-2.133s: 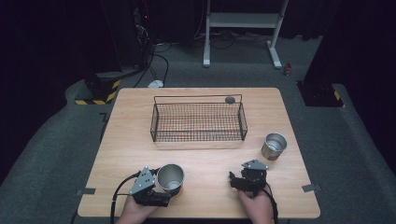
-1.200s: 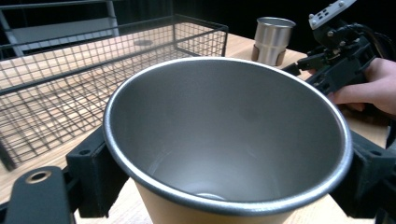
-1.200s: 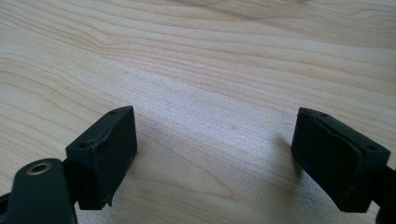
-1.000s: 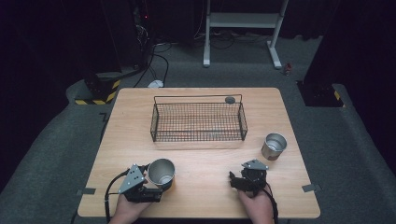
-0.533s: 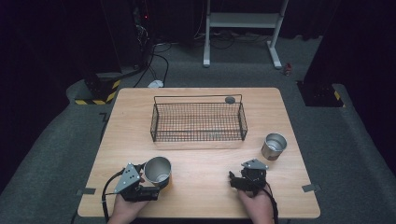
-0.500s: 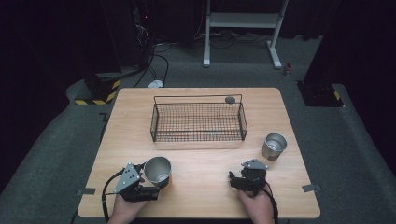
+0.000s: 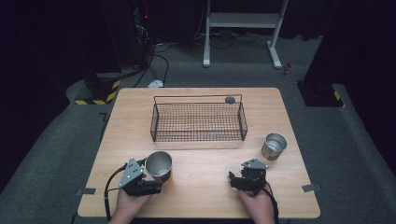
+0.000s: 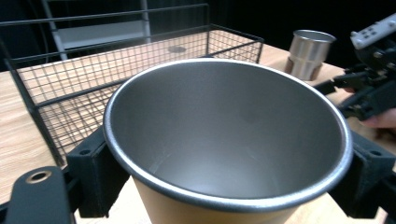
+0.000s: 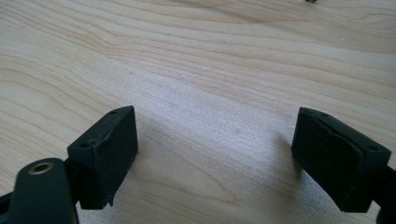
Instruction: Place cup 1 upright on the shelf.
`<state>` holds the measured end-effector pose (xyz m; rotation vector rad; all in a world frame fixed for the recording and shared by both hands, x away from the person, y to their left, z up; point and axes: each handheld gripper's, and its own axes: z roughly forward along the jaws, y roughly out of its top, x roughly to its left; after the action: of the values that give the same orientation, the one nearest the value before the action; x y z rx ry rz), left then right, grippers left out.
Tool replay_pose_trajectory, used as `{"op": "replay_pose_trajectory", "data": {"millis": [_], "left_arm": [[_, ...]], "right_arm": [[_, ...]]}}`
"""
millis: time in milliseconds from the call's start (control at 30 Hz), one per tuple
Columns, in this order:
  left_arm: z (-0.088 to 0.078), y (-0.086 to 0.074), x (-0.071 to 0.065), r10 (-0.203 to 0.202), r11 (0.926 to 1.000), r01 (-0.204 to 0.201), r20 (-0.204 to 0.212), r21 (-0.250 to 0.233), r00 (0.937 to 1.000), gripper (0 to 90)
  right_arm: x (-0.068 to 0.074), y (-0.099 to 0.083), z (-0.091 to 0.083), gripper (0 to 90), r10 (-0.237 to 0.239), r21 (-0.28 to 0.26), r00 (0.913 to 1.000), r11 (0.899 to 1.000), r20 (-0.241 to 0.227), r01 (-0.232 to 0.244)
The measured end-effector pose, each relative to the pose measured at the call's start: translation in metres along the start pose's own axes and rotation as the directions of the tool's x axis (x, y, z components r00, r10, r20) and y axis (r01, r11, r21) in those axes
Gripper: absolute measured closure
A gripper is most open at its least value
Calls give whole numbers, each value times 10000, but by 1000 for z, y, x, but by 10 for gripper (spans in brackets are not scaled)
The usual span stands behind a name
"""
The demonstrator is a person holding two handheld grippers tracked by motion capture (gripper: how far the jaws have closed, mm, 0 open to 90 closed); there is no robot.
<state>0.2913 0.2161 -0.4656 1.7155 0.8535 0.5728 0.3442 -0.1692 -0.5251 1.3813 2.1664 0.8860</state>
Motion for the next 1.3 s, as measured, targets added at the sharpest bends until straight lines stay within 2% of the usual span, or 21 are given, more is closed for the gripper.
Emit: {"op": "replay_pose_trajectory", "data": {"millis": [67, 267, 400, 633, 967, 1300], "left_arm": [[2, 0, 2, -149, 9999, 149, -25, -53, 9999, 136], [3, 1, 8, -264, 9996, 263, -192, -46, 9995, 136], [3, 5, 10, -357, 9992, 355, -137, -173, 9993, 136], [5, 13, 13, -276, 9990, 271, -125, -368, 9995, 137], [12, 24, 11, -3, 9993, -6, -225, -365, 9997, 137], [20, 36, 12, 81, 9996, -82, -28, -274, 10000, 137]], "right_arm": [[0, 0, 0, 141, 0, 14, 10000, 10000, -6, 0], [0, 0, 0, 141, 1, 14, 10000, 10000, -5, -1], [0, 0, 0, 141, 7, 7, 10000, 10000, 3, -7], [0, 0, 0, 141, 1, 14, 10000, 10000, -7, -1], [0, 0, 0, 142, 0, 12, 10000, 10000, -8, 0], [0, 0, 0, 143, -2, 7, 10000, 10000, -8, 2]]}}
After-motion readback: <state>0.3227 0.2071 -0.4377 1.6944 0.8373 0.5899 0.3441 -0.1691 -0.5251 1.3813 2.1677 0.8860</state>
